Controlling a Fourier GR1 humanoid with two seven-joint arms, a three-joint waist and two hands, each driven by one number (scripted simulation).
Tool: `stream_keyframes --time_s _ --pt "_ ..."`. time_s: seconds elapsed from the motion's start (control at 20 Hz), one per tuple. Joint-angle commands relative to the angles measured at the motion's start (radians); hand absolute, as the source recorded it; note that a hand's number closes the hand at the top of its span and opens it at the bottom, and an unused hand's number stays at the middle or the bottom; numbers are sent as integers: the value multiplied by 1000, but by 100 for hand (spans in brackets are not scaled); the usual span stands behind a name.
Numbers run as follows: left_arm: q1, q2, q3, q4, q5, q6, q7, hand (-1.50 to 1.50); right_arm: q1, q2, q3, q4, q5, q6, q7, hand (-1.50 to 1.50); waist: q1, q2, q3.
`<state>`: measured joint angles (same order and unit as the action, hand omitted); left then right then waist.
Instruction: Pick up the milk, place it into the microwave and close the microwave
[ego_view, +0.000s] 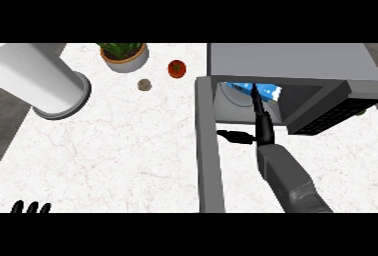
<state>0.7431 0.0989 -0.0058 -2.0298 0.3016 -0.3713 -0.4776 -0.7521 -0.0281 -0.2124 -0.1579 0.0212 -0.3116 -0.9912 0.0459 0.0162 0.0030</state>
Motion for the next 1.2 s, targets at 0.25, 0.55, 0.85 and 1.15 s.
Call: stream_keyframes --time_s 0.25,0.55,0.85,1.15 --pt "35 0 -40 -35 -60 -10 49 -150 144 -29 43 -44 15 249 -82 -150 -38 -16 -2" --pt "-12 -17 -57 52 -143 -18 -2 -150 286 -56 71 -173 12 269 -75 -150 -52 -21 -4" --pt "-83 -3 -101 132 -160 -55 32 -150 418 -116 62 -309 -27 313 -69 -150 -62 -22 -4" --pt "-203 -12 -221 142 -281 -33 143 -150 560 -193 57 -438 -58 376 -55 150 -62 -20 -4"
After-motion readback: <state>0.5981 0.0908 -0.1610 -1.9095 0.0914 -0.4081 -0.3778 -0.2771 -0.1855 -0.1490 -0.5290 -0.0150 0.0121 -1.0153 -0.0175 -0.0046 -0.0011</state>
